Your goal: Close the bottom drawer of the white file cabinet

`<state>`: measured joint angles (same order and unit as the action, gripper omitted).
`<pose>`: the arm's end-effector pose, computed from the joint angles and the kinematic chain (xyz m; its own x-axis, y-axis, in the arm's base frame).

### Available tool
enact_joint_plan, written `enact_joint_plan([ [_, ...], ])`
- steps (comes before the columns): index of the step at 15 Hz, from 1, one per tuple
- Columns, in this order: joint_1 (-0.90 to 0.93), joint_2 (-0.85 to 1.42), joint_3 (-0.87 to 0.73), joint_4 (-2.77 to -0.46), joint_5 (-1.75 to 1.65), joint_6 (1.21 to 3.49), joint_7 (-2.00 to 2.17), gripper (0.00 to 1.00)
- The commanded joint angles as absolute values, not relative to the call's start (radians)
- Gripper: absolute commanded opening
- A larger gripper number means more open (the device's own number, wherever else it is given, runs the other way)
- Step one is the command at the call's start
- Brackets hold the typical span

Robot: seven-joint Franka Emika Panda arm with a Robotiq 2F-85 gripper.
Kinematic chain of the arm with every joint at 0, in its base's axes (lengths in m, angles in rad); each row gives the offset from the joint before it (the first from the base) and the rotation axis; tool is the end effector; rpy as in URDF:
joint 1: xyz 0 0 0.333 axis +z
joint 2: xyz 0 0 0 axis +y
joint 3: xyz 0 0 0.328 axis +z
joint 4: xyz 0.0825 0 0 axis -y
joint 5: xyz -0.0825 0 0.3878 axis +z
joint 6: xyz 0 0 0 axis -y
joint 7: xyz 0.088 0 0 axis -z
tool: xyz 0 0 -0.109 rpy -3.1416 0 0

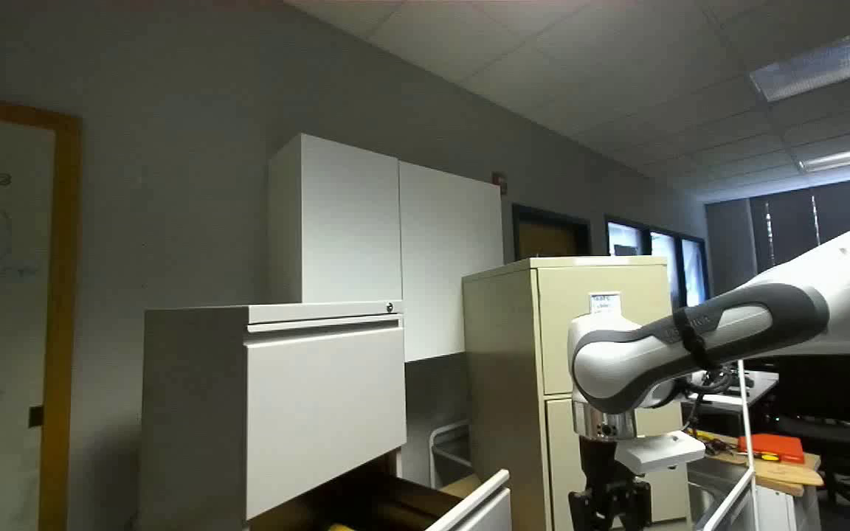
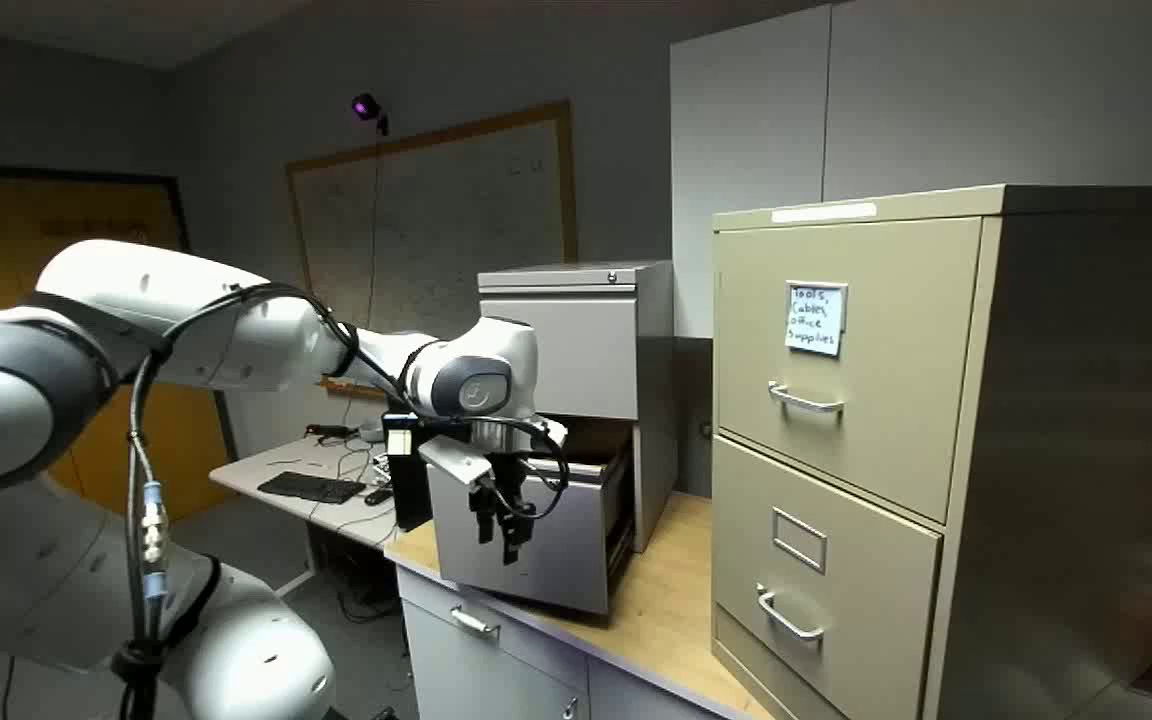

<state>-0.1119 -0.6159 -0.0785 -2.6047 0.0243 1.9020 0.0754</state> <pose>0.3382 -0.0637 0.4496 0.9633 -0.2516 -0.0933 -0.2577 -0.9643 -0.0606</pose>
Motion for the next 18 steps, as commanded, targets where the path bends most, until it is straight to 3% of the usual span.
enact_joint_plan([
  [1,-0.114,-0.615,-0.076,-2.603,0.026,1.901,0.074,0.70],
  [8,-0.114,-0.615,-0.076,-2.603,0.026,1.901,0.074,0.70],
  [9,-0.114,-0.615,-0.076,-2.603,0.026,1.901,0.074,0.93],
  [12,-0.116,-0.613,-0.079,-2.601,0.025,1.915,0.070,1.00],
  [15,-0.113,-0.600,-0.085,-2.598,0.029,1.962,0.053,1.00],
  [16,-0.113,-0.588,-0.090,-2.595,0.036,1.983,0.053,0.75],
  [17,-0.113,-0.582,-0.093,-2.596,0.038,2.004,0.052,0.75],
  [18,-0.112,-0.576,-0.098,-2.596,0.046,2.024,0.050,0.67],
])
